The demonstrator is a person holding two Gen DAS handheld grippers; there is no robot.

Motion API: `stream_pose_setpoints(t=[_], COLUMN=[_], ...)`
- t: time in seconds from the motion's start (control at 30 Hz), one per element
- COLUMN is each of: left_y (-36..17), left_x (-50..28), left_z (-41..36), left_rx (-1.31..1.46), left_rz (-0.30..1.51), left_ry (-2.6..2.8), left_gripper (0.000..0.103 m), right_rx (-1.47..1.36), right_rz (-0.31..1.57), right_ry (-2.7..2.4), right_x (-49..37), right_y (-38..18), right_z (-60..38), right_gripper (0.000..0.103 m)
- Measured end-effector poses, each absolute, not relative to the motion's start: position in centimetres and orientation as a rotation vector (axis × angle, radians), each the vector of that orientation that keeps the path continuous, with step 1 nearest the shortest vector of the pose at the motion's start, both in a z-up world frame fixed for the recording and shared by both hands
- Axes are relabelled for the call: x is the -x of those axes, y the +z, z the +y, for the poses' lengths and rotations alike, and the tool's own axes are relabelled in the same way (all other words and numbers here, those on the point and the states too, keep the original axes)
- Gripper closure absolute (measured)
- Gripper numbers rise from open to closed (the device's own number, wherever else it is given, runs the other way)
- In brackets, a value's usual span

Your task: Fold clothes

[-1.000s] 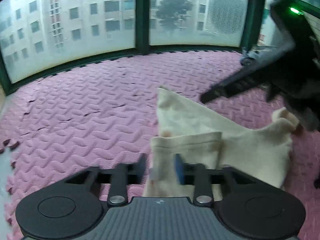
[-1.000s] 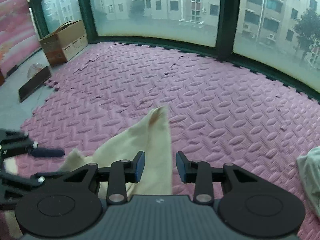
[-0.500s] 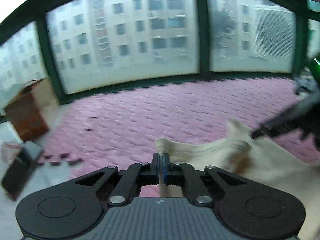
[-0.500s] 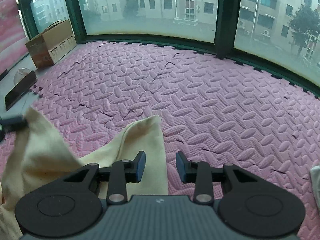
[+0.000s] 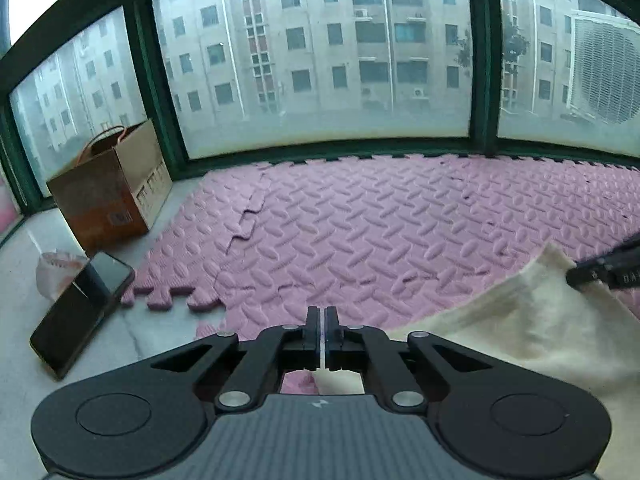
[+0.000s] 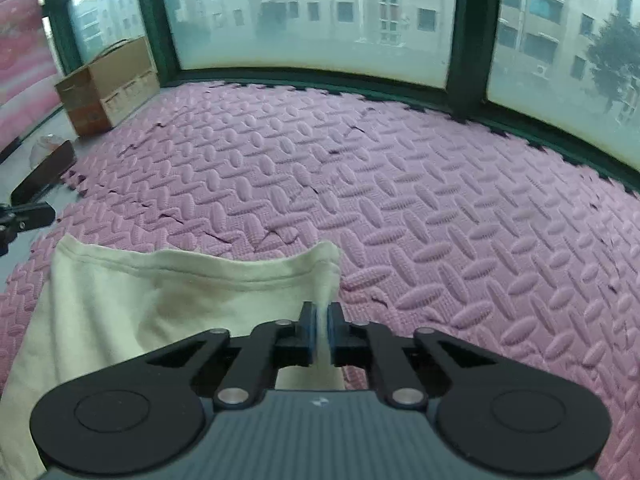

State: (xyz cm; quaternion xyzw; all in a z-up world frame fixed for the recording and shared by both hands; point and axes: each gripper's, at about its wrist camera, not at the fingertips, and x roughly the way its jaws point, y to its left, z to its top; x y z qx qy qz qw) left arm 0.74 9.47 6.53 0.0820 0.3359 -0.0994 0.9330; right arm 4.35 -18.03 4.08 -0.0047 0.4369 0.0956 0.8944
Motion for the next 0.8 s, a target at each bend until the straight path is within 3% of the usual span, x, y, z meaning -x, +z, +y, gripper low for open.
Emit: stream_pose_setpoints(t=[0.07, 0.17, 0.3, 0.43, 0.47, 0.8], left_y=[6.4, 5.5, 4.1, 3.7, 3.7, 5.1], left_x=[-0.4, -0.3, -0.8, -1.2, -1.4, -5.5], left_z=[9.9, 9.8, 9.4, 9.3, 9.2, 5.0], left_rx=[-0.145, -0.17, -0.167, -0.158, -0.16, -0.326], left_rz=[0.715, 0.751, 0.832, 0.828, 0.824, 0.689], left_ry=[-0.217, -0.191, -0.197, -0.218, -0.23, -0.216], left_gripper=[0.091, 0.072, 0.068, 0.073, 0.091, 0.097], right_rx=[0.006, -0.006, -0.019, 0.007, 0.013, -0.019], right_rz=[0.905, 0.897, 0.901, 0.885, 0.876, 0.818], right_ry=[0.204, 0.206, 0.202, 0.18, 0.17, 0.037], right_x=[-4.5, -4.7, -4.8, -4.7, -4.6, -5.2], right_y=[4.0, 3.7, 3.9, 4.1, 4.2, 5.4], right_z=[-18.1, -18.1, -17.9, -17.8, -17.9, -21.0], right_gripper=[0.079, 0.08, 0.098, 0.099, 0.099, 0.1])
